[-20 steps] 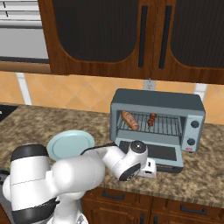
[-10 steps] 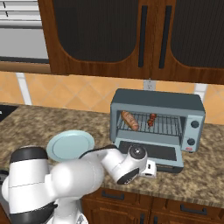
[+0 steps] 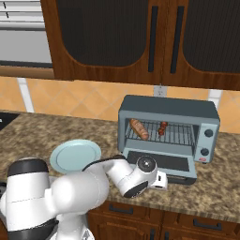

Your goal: Pick up the kebab skewer and baguette bread, and place them inside the toaster oven. Close the toaster oven door and start by setting the timer.

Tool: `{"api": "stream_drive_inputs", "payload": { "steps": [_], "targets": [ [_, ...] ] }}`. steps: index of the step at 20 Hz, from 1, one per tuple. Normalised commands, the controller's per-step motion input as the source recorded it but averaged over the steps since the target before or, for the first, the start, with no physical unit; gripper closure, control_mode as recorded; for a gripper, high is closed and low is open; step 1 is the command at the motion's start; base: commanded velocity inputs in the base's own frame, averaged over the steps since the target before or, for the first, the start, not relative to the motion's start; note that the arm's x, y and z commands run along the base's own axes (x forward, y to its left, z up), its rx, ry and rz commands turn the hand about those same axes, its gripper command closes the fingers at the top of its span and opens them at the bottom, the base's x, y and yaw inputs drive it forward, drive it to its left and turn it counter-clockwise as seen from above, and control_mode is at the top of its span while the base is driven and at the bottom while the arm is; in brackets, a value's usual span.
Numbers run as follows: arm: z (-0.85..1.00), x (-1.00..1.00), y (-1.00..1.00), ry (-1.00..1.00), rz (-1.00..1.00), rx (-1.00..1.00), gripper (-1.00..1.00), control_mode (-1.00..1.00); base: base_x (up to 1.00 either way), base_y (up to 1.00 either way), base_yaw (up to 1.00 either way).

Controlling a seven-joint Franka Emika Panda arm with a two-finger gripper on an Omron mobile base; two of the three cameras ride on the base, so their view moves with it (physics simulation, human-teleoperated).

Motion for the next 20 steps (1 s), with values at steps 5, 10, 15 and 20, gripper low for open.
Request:
{"api": "stream_drive_inputs", "payload": {
  "steps": [5,10,15,20],
  "targets": [
    [0.28,0.24,0.16,0.0,0.0,0.0,-1.0,-1.0,0.0,0.0,0.0],
    [0.3,0.38,0.17,-0.01,0.0,0.0,-1.0,-1.0,0.0,0.0,0.0],
    [0.42,0.52,0.21,-0.04,0.0,0.0,-1.0,-1.0,0.0,0.0,0.0],
    [0.48,0.64,0.22,-0.08,0.0,0.0,-1.0,-1.0,0.0,0.0,0.0]
  ]
}}
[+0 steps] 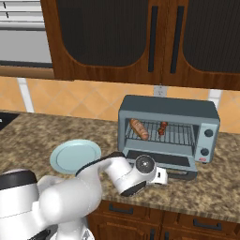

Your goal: Pick up the kebab skewer and baguette bread, and place them inside the toaster oven. Close the toaster oven door and start by setting the timer.

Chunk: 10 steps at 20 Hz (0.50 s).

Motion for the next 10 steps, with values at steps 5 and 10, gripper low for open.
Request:
{"api": "stream_drive_inputs", "payload": {
  "steps": [5,10],
  "targets": [
    [0.63,0.64,0.11,-0.02,0.0,0.0,-1.0,-1.0,0.0,0.0,0.0],
    [0.63,0.71,0.05,0.0,0.0,0.0,-1.0,-1.0,0.0,0.0,0.0]
  ]
}}
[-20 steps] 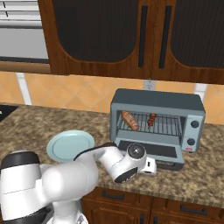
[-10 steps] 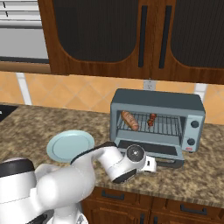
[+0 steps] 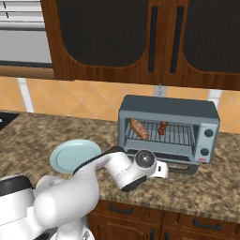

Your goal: Pick up the kebab skewer and baguette bread, and place them inside the toaster oven. Close the toaster oven door and start by setting the timer.

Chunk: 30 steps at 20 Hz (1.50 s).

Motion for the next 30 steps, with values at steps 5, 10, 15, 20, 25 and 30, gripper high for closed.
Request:
{"api": "stream_drive_inputs", "payload": {
  "steps": [5,10,15,20,25,30],
  "targets": [
    [0.48,0.6,0.13,0.0,0.0,0.0,-1.0,-1.0,0.0,0.0,0.0],
    [0.22,0.62,0.33,-0.07,0.0,0.0,-1.0,-1.0,0.0,0.0,0.0],
    [0.13,0.6,0.41,-0.08,0.0,0.0,-1.0,-1.0,0.0,0.0,0.0],
    [0.01,0.39,0.31,0.0,0.0,0.0,-1.0,-1.0,0.0,0.0,0.0],
    [0.09,0.74,0.32,0.0,0.0,0.0,-1.0,-1.0,0.0,0.0,0.0],
    [0.12,0.73,0.4,-0.05,0.0,0.0,-1.0,-1.0,0.0,0.0,0.0]
  ]
}}
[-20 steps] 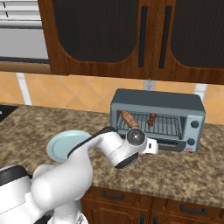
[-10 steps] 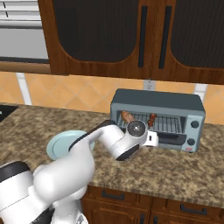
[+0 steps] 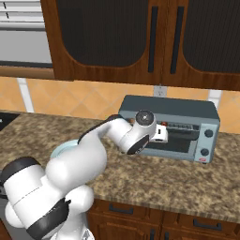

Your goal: Pick up the kebab skewer and baguette bread, and place them inside the toaster oven. Close the toaster oven door and start by setting the timer.

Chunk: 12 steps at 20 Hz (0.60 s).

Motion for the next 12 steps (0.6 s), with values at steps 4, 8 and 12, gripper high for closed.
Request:
{"api": "stream_drive_inputs", "payload": {
  "steps": [4,8,12],
  "targets": [
    [0.0,0.43,0.42,-0.1,0.0,0.0,-1.0,-1.0,0.0,0.0,0.0],
    [0.03,0.63,0.19,-0.03,0.0,0.0,-1.0,-1.0,0.0,0.0,0.0],
    [0.06,0.43,0.0,0.0,0.0,0.0,-1.0,-1.0,0.0,0.0,0.0]
  ]
}}
